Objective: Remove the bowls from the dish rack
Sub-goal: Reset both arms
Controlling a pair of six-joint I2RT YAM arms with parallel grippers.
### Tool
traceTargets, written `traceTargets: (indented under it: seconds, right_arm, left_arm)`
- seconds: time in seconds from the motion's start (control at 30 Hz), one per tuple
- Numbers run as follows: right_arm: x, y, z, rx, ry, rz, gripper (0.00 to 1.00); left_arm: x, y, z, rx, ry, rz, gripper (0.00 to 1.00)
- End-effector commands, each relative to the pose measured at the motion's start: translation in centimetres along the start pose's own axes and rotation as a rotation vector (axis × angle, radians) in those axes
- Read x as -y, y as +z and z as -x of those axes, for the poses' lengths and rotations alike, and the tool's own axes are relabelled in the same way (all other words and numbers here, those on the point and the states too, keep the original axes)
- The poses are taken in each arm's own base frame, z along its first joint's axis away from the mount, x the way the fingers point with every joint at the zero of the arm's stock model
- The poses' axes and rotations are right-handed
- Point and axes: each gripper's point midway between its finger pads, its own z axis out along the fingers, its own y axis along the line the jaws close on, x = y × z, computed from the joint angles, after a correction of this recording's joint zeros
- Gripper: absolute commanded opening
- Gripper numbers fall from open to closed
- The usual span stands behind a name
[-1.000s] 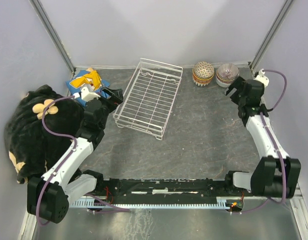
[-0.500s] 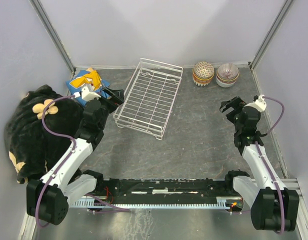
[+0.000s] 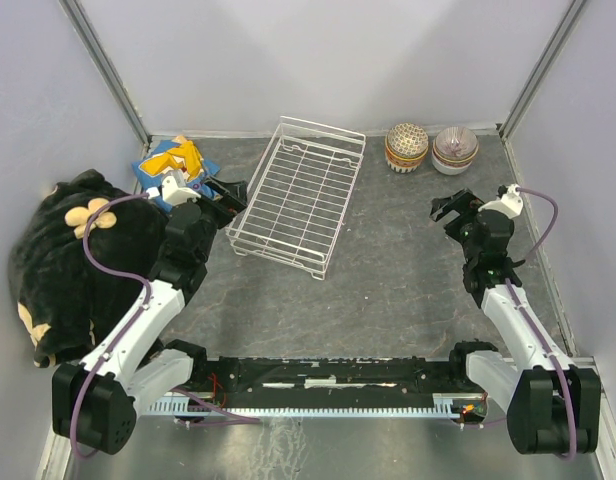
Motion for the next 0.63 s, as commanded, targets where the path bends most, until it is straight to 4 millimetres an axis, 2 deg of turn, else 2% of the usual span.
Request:
traceTargets:
  seconds: [0.0,0.6]
  right_arm:
    - [-2.11,0.08,2.36,0.065,0.008,0.061,0.99]
    - [-2.24,-0.12,2.22,0.064,0.002,0.065,0.99]
  left_arm:
    - [1.24,-0.38,1.57,0.058,0.013,-0.047,0.99]
    - [0.6,-0.74,1.72,0.081,0.003,-0.031,0.99]
